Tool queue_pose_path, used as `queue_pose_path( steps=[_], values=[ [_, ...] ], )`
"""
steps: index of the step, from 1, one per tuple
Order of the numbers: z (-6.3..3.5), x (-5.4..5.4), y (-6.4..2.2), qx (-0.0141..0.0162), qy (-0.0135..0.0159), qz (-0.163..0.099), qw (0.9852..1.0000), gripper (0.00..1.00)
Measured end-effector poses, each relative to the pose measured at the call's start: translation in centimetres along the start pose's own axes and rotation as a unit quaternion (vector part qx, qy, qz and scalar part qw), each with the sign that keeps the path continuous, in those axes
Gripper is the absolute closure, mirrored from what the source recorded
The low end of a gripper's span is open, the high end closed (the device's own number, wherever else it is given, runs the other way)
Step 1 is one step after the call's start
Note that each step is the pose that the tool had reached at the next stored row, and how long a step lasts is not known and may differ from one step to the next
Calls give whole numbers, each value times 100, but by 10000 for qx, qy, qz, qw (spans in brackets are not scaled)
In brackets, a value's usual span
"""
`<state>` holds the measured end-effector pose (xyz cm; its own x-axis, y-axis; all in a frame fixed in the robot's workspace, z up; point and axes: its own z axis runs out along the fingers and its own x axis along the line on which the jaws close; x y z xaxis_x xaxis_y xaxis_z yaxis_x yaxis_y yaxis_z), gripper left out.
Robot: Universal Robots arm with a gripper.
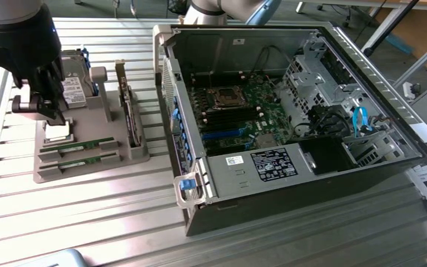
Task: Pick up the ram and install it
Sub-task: 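Pick up the ram and move it above insertion slot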
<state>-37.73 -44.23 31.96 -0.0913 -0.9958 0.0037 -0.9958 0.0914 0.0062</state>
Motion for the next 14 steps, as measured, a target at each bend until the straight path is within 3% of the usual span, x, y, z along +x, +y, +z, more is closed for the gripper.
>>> queue_pose_path(
  steps=[14],
  values=[
    [92,0,-1,0,0,-9,10000,64]
  ],
)
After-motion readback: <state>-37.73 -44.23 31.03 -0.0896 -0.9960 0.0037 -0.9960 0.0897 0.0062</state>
